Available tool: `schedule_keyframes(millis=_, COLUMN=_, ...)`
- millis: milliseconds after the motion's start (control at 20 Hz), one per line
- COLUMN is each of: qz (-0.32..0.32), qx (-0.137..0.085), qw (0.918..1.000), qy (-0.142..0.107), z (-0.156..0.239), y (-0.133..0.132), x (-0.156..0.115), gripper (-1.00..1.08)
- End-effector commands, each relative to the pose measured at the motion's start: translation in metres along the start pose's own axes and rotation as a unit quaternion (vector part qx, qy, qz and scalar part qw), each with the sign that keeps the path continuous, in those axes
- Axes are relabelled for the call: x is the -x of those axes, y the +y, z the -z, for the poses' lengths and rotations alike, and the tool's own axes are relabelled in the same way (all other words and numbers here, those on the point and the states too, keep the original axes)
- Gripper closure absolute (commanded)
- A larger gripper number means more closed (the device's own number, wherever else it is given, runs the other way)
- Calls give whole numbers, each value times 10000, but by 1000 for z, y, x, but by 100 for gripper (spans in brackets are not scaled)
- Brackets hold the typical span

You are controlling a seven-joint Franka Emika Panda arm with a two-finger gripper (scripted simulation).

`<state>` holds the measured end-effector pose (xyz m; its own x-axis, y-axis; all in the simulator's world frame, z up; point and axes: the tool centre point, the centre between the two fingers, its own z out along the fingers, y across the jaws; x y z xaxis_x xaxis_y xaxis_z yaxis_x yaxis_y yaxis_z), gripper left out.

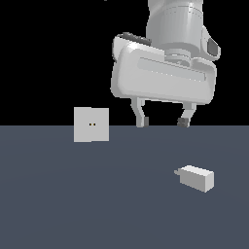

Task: Plug the charger into the wall socket.

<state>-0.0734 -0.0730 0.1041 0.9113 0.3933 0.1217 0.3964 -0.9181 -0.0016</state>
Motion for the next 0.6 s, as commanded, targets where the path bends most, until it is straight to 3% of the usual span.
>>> schedule_keyframes(millis=0, qz=171, qx=-19, qw=9998, qy=41, z=-6, y=5, x=8, gripper=-92)
schedule_keyframes(millis=550, qz=784, qx=-103, qw=9967, qy=185, z=-28, y=26, x=33, gripper=-92)
